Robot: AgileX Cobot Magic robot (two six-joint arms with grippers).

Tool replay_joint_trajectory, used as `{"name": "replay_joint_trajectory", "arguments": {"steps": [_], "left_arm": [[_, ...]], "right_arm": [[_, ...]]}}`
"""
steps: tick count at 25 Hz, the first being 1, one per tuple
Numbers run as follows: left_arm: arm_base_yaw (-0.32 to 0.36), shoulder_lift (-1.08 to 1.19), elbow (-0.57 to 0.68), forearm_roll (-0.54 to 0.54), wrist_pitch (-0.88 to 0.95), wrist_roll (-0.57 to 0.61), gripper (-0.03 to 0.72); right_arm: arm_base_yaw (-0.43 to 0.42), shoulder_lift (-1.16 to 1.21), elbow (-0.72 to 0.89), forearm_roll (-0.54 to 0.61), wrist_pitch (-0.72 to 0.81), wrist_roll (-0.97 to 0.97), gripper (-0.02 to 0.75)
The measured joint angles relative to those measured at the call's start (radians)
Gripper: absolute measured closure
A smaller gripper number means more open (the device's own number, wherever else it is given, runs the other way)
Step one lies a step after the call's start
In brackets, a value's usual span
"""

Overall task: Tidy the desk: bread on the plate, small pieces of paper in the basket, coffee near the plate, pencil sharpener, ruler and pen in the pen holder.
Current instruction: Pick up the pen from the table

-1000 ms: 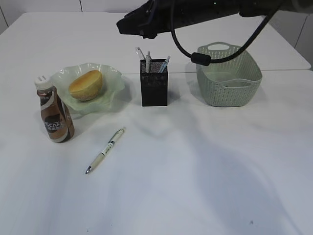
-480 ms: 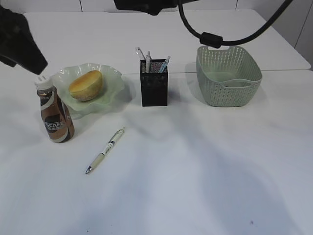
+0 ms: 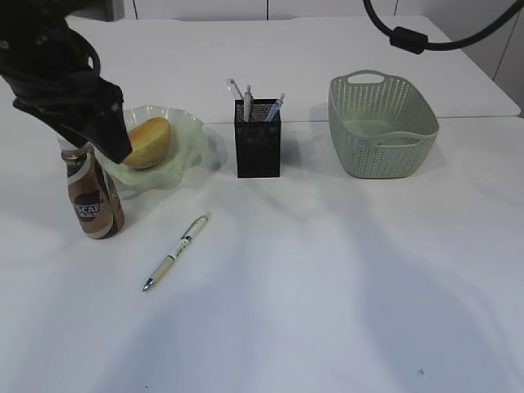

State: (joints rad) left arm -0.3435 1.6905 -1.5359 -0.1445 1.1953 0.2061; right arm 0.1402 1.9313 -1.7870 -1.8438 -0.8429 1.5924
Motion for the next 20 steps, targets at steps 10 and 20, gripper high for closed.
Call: {"name": "replay_joint_trajectory", "arguments": {"steps": [10, 20], "left_arm": [[-0.038, 0.199, 0.000, 0.050, -0.068, 0.004, 0.222], [-0.098, 0.329, -0.068, 0.079, -0.125, 0.024, 0.222]], "right_arm": [[-0.024, 0.000, 0.000, 0.000, -0.001, 0.010, 0.465], [-0.026, 0.000, 0.000, 0.000, 0.012, 0.010, 0.464]]}}
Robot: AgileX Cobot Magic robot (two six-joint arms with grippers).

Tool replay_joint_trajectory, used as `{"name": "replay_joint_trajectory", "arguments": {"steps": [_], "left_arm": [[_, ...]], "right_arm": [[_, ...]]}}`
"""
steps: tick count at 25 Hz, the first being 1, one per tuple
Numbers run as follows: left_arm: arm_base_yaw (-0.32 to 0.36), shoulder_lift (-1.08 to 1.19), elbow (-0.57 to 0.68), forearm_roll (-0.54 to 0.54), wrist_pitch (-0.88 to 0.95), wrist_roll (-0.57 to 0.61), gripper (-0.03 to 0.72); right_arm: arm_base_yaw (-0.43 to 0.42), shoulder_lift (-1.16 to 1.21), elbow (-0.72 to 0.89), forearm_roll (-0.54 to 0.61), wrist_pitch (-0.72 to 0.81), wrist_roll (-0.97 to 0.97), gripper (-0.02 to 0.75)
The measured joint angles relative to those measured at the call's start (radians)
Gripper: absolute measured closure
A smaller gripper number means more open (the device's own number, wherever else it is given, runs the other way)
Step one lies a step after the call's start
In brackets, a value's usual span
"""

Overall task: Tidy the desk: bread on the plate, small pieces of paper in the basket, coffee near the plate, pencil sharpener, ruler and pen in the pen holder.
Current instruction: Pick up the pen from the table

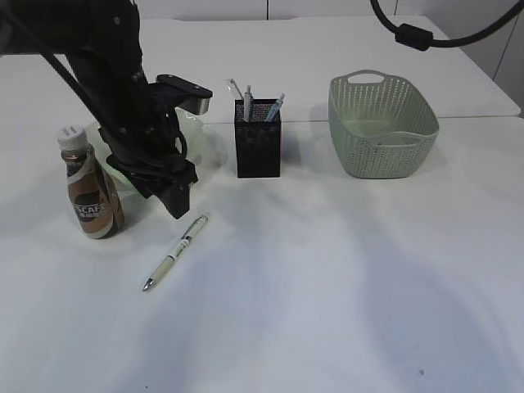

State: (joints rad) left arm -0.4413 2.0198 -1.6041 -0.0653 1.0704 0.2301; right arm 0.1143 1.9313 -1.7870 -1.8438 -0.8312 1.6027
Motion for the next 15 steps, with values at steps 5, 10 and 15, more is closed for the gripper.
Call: {"name": "replay_joint_trajectory", "arguments": {"steps": [5, 10, 15], "left_arm": [[0.000, 0.069, -0.035, 0.008, -0.022, 0.002, 0.222], [0.000, 0.124, -0.041, 0.008, -0.032, 0.002, 0.222], [0.000, 0.169, -0.043, 0.010, -0.038, 0.002, 0.222]], "right_arm": [[-0.004, 0.000, 0.000, 0.000, 0.014, 0.000, 0.463], [-0.004, 0.000, 0.001, 0.000, 0.018, 0.000, 0.462], [-0.006, 0.000, 0.001, 0.000, 0.036, 0.002, 0.462]]}}
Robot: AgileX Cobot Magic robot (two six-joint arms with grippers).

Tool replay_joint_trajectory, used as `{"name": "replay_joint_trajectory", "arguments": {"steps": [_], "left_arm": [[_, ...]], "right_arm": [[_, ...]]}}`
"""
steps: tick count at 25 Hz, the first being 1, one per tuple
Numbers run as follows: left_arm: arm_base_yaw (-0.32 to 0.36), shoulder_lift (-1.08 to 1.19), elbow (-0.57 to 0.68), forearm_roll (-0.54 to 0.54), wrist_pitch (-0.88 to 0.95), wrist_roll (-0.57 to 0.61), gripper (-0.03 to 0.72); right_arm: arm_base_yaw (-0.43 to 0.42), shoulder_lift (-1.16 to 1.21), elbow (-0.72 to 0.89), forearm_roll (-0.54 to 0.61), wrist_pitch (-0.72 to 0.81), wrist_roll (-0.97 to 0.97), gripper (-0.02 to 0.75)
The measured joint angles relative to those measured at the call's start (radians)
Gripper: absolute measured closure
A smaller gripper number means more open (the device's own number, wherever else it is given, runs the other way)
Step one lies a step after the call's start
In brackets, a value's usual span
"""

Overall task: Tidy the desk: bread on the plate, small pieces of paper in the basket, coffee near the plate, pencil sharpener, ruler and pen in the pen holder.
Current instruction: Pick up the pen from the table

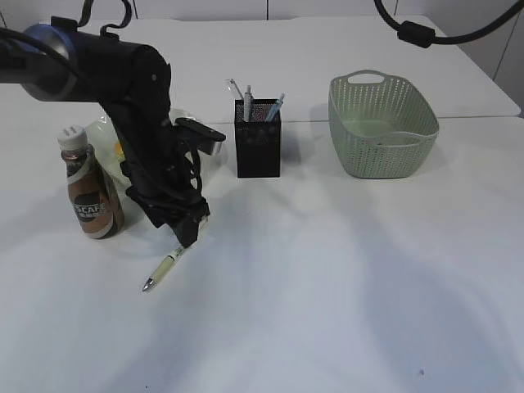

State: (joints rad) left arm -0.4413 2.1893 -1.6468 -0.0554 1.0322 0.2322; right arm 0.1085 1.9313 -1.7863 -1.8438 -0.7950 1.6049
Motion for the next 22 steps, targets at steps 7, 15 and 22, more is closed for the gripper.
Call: {"name": "replay_joint_trajectory", "arguments": {"steps": [7, 15, 22], "left_arm": [[0.000, 0.036, -0.002, 0.000, -0.012, 0.000, 0.222], [0.000, 0.050, -0.003, 0.000, -0.034, 0.000, 0.223], [0.000, 0.061, -0.003, 0.000, -0.047, 0.000, 0.240]], "right_arm": [[0.000, 0.000, 0.000, 0.000, 0.031, 0.000, 0.462], [0.000, 0.000, 0.000, 0.000, 0.097, 0.000, 0.462], [0.000, 0.000, 0.000, 0.000, 0.130, 0.002, 0.462]]}}
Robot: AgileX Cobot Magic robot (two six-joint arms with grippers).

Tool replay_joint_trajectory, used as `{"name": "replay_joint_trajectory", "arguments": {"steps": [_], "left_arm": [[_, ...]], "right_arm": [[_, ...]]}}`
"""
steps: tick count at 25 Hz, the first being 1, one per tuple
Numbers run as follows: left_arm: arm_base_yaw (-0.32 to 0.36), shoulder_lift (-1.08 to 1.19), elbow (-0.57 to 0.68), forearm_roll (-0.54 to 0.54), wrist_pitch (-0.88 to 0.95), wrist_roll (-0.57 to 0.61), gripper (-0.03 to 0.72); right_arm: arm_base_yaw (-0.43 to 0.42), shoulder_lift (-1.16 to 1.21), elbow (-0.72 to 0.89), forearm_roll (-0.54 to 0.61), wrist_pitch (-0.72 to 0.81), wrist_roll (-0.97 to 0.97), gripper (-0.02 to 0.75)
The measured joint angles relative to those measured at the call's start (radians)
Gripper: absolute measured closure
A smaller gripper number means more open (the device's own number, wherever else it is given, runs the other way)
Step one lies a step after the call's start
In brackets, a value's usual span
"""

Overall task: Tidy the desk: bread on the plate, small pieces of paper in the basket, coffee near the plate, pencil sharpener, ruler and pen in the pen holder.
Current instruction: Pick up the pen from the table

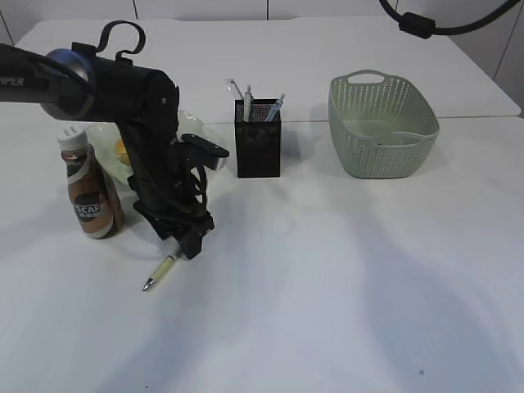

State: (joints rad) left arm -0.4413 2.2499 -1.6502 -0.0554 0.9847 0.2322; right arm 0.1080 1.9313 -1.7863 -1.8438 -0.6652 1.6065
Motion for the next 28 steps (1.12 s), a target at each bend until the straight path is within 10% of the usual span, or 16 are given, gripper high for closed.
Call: {"name": "replay_joint_trajectory", "arguments": {"steps": [14, 28], "left_arm": [[0.000, 0.009, -0.002, -0.004, -0.004, 0.000, 0.249], [0.000, 0.020, -0.011, 0.007, 0.019, 0.050, 0.409]], "right_arm": [[0.000, 0.000, 0.002, 0.000, 0.014, 0.000, 0.462], [0.000, 0.000, 0.002, 0.000, 0.031, 0.000, 0.461]]}}
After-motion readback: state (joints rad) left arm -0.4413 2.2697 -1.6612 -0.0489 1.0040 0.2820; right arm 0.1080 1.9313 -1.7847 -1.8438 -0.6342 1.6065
